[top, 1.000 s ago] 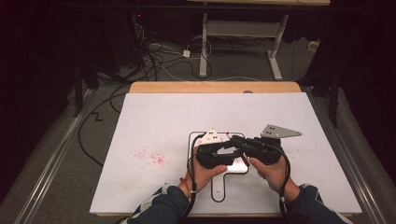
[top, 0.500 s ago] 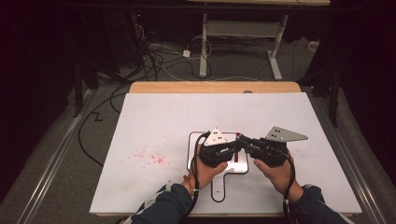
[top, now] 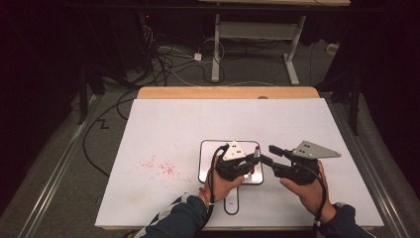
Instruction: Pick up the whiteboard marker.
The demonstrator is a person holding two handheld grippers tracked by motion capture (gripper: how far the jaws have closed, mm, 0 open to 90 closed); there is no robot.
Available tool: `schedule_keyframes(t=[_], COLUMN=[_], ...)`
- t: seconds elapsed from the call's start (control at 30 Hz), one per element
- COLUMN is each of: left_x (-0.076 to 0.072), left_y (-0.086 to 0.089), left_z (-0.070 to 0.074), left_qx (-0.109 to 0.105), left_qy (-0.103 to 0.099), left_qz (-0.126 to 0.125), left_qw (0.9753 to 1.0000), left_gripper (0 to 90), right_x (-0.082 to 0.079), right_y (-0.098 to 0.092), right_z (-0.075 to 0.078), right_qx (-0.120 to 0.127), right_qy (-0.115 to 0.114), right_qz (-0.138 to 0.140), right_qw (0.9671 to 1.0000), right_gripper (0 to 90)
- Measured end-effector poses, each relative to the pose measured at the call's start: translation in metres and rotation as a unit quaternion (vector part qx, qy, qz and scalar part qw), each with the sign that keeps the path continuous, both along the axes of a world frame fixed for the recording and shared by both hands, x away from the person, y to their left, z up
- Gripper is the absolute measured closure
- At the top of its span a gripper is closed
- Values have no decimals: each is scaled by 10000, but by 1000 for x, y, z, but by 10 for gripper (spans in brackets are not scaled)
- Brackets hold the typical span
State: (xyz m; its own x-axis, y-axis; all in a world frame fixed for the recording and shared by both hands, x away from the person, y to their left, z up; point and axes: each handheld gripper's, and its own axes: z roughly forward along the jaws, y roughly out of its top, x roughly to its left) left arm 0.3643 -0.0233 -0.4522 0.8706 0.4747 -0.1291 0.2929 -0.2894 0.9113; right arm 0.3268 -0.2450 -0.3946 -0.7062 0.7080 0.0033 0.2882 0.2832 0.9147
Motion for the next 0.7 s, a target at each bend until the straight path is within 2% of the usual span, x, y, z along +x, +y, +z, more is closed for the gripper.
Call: schedule_keyframes(t=[0.03, 0.17, 0.27, 0.33, 0.4, 0.53, 0.7], left_x=[0, 0, 0, -1, -3, -5, -5], left_y=[-1, -10, -17, -20, -23, -24, -20], left_z=[-1, -4, -7, -9, -8, -9, -8], left_qx=[4, 43, 168, 247, 347, 410, 449], left_qy=[-63, -80, -122, -142, -228, -323, -311], left_qz=[-2, -88, -179, -237, -268, -322, -359], left_qw=[10000, 9999, 9996, 9993, 9988, 9981, 9979], left_gripper=[782, 782, 783, 783, 784, 786, 787], right_x=[-2, -9, -10, -11, -11, -11, -14], right_y=[-5, -27, -38, -49, -52, -52, -46], right_z=[0, -3, -9, -19, -25, -29, -30], right_qx=[-50, -298, -388, -441, -564, -640, -760], right_qy=[-57, -275, -265, -132, -43, -33, -88], right_qz=[-5, -131, -192, -239, -255, -184, -49], right_qw=[10000, 9991, 9987, 9987, 9981, 9978, 9971], right_gripper=[520, 496, 488, 481, 473, 459, 454])
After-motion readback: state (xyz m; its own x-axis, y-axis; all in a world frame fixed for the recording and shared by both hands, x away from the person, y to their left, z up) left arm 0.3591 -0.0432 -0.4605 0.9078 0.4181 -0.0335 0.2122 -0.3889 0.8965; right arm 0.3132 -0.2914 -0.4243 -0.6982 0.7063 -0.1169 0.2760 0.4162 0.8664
